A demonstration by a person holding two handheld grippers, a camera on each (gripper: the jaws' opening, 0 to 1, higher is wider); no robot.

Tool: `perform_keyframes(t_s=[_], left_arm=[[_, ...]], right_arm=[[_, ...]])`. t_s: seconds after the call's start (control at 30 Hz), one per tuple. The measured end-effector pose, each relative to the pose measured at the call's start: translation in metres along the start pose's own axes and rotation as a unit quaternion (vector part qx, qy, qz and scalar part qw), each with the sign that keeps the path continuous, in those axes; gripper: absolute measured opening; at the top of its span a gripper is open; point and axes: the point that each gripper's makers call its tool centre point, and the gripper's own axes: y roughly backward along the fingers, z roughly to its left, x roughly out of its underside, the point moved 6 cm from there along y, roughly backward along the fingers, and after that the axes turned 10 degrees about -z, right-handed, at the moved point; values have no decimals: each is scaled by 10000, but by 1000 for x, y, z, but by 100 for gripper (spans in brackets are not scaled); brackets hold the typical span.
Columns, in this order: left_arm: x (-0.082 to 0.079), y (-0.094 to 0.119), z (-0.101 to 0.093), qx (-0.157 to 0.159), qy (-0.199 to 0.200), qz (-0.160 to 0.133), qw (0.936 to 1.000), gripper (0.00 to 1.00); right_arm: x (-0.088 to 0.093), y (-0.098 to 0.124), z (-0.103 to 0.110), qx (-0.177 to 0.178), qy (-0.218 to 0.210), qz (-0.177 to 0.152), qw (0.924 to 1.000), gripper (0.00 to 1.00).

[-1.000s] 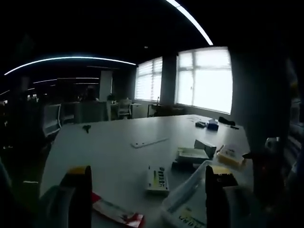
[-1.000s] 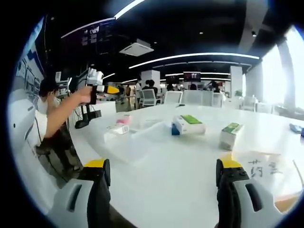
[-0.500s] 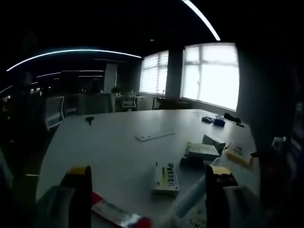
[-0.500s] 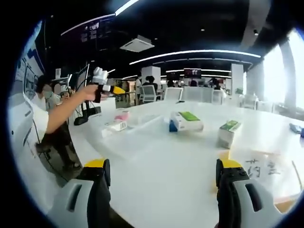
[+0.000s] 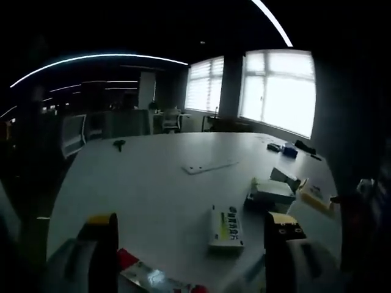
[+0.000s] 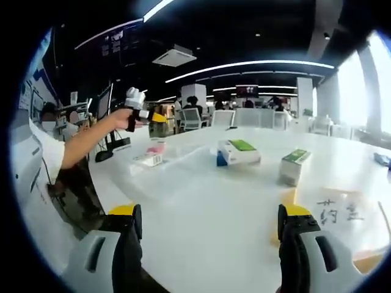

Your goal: Arrange the small medicine boxes into an aligned row inside the storage area until every box is upright, visible, and separated from the surrounding clutter.

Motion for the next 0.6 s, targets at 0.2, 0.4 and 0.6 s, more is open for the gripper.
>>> perform_keyframes(t_s=[0.2,0.4,0.6], left_arm=[[1,-10,1,-64,13,70,10000,99],[8,-14,-5,-59,-80,272,9996,99],[21,-28,-4,-29,-104,535,9985,99]], right_arm=[[5,-3,3,-50,-15,2,10000,91],[10,3,0,-55,-48,93,9999,90],[11,15,-6,132,49,88,9999,90]])
